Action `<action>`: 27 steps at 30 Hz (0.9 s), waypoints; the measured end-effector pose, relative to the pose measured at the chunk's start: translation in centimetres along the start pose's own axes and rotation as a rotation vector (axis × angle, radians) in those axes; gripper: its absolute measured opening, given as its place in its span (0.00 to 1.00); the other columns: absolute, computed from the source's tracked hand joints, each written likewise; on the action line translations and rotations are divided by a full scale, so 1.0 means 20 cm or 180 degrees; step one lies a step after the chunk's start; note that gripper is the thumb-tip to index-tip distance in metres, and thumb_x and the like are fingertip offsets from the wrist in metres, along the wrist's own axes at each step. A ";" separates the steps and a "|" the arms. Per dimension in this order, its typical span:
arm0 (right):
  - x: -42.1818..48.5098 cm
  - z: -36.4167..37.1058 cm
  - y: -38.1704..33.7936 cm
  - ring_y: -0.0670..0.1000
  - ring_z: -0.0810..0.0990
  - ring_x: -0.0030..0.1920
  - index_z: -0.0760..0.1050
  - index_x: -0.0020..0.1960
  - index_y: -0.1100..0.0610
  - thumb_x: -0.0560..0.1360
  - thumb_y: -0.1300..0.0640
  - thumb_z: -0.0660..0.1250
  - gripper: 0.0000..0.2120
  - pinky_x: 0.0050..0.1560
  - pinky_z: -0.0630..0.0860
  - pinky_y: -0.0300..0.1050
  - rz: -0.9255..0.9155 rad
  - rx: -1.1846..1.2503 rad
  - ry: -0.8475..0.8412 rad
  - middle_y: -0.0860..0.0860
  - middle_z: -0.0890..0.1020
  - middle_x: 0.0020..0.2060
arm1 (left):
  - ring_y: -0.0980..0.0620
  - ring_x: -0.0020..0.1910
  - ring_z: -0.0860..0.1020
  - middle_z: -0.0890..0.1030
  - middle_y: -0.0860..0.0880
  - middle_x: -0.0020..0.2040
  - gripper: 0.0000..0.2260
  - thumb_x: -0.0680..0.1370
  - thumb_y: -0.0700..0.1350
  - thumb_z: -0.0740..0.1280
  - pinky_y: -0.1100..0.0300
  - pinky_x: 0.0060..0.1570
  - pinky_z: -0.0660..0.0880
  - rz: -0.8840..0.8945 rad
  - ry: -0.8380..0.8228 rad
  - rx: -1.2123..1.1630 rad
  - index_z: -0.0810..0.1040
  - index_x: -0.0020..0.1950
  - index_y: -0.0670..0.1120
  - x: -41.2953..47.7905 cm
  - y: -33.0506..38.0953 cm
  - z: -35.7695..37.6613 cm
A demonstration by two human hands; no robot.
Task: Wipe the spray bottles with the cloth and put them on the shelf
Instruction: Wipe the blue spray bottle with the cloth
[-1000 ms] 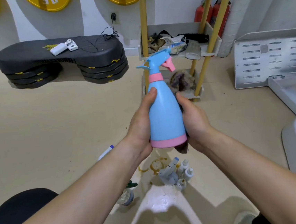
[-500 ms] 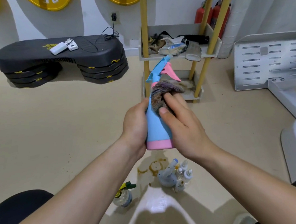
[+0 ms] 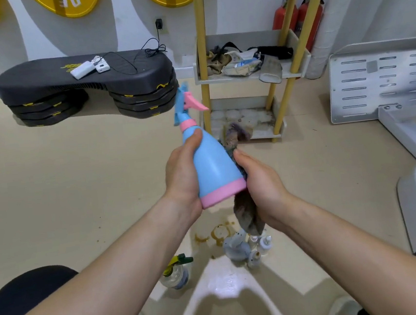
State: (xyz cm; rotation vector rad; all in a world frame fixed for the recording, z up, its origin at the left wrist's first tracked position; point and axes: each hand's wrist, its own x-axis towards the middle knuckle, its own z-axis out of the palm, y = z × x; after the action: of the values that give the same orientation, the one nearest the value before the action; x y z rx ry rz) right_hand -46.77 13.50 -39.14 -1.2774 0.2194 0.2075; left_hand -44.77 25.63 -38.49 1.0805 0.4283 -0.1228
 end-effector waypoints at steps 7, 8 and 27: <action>-0.06 0.08 0.06 0.54 0.83 0.57 0.77 0.63 0.67 0.85 0.50 0.58 0.21 0.66 0.74 0.53 0.0399 0.0862 0.0342 0.62 0.84 0.58 | 0.42 0.48 0.84 0.85 0.46 0.48 0.13 0.76 0.59 0.69 0.40 0.58 0.79 0.0245 0.0563 -0.0334 0.80 0.50 0.50 0.08 0.03 -0.05; -0.06 0.09 0.06 0.54 0.83 0.59 0.77 0.64 0.65 0.85 0.48 0.57 0.22 0.68 0.74 0.54 0.0452 0.0927 0.0344 0.61 0.84 0.58 | 0.43 0.49 0.85 0.85 0.47 0.48 0.13 0.76 0.60 0.69 0.41 0.58 0.80 0.0317 0.0650 -0.0283 0.80 0.49 0.51 0.08 0.03 -0.05; 0.03 -0.02 -0.12 0.59 0.80 0.25 0.72 0.56 0.63 0.84 0.52 0.56 0.15 0.29 0.75 0.46 0.1104 0.0103 0.0334 0.64 0.82 0.39 | 0.59 0.43 0.76 0.75 0.59 0.46 0.17 0.77 0.58 0.70 0.58 0.42 0.70 0.1951 0.1263 0.2147 0.70 0.56 0.50 0.14 0.05 -0.10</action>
State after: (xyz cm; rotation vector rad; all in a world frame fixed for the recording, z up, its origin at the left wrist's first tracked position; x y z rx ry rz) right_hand -45.64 12.38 -37.17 -1.2134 0.5335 0.4320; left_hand -42.38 28.21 -39.53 1.8692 0.3976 0.5355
